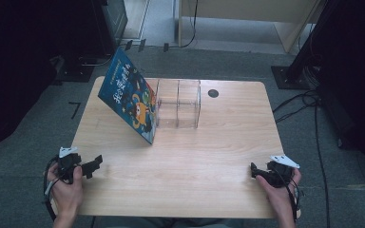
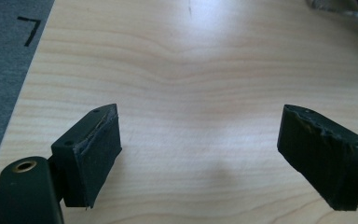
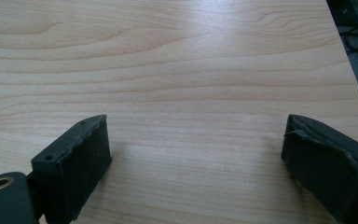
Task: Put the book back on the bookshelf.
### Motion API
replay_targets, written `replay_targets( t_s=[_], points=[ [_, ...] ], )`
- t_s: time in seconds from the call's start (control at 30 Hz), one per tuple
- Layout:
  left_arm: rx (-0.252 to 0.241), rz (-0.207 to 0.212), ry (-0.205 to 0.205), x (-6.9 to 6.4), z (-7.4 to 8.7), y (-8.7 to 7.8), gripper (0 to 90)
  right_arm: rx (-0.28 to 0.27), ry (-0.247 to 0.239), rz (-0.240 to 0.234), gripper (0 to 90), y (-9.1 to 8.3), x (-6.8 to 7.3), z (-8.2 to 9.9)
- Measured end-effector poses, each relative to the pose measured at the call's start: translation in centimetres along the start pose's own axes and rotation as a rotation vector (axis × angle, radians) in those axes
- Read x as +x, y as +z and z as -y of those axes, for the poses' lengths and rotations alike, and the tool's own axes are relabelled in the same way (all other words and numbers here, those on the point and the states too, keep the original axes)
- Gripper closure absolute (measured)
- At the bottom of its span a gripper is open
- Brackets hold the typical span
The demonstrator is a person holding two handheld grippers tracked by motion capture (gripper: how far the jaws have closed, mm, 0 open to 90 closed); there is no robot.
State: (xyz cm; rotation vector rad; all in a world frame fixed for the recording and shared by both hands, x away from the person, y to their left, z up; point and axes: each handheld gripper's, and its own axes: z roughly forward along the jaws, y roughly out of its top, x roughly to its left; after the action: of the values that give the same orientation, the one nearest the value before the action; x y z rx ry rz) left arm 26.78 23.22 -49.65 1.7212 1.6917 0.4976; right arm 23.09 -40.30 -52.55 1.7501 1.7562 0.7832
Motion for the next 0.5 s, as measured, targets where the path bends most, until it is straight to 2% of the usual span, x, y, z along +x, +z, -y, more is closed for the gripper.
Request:
replay_targets(
  t_s=[0.13, 0.3, 0.5],
  points=[
    [-0.002, -0.015, -0.003, 0.6, 0.7, -0.3, 13.8, -0.001, -0.005, -0.005, 7.4, 0.0, 0.0, 0.0],
    [0.009, -0.041, 0.025, 0.7, 1.7, -0.4, 13.8, -0.001, -0.007, -0.008, 7.4, 0.0, 0.0, 0.0],
    [-0.005, -0.076, 0.065, 0.5, 2.2, -0.6, 13.8, -0.002, -0.005, -0.007, 7.5, 0.0, 0.0, 0.0]
  ],
)
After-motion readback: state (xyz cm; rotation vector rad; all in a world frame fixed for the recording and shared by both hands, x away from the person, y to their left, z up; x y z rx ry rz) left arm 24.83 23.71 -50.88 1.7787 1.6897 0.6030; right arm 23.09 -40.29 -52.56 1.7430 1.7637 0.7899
